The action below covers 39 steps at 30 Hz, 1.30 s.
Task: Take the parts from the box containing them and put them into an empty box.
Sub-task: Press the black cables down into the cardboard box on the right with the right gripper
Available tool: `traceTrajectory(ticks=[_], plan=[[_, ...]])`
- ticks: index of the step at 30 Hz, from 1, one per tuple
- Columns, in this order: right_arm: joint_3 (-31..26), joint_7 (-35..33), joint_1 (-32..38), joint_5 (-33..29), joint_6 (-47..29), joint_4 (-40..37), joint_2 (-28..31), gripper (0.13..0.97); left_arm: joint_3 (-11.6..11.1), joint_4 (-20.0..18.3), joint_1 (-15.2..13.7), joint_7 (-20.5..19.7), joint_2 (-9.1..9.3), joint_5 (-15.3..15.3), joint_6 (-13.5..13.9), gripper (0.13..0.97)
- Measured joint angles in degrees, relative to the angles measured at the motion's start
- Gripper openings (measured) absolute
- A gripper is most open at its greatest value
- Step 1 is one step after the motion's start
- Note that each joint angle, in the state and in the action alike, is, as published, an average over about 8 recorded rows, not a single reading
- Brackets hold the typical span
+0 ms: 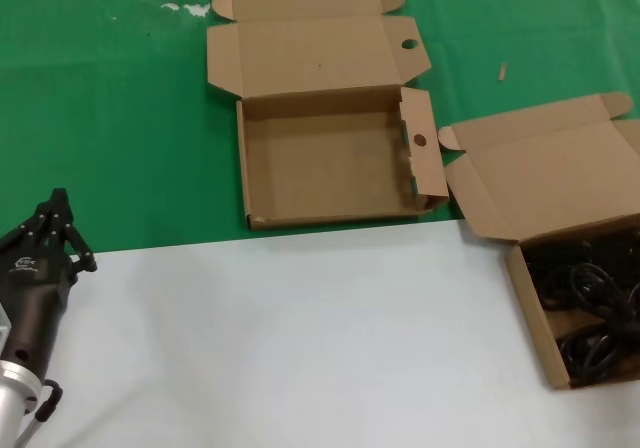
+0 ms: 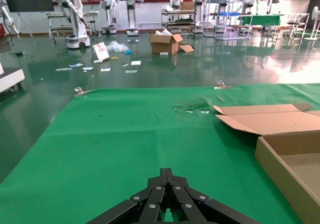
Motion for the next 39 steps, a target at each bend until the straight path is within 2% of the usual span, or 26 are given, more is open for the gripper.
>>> traceTrajectory(ticks=[4,12,21,30,34,39], plan=[[1.13,-0.27,-1.0,-0.45,0.12,-0.14,-0.17,0.403,0.0,0.0,0.0,0.0,0.0,0.0,0.0,0.14],[3.06,-0.63,-2.45,-1.3,0.08,-0.43,-0.36,0.617,0.0,0.0,0.0,0.0,0.0,0.0,0.0,0.14],[4.73,-1.01,-3.53,-2.31,0.4,-1.01,-0.69,0.734,0.0,0.0,0.0,0.0,0.0,0.0,0.0,0.14],[5.96,-1.31,-4.13,-3.38,1.27,-2.27,-1.33,0.676,0.0,0.0,0.0,0.0,0.0,0.0,0.0,0.14],[6.38,-1.55,-4.18,-3.7,1.53,-3.02,-1.62,0.676,0.0,0.0,0.0,0.0,0.0,0.0,0.0,0.14],[6.83,-1.88,-4.18,-4.02,1.86,-4.02,-1.98,0.599,0.0,0.0,0.0,0.0,0.0,0.0,0.0,0.14]])
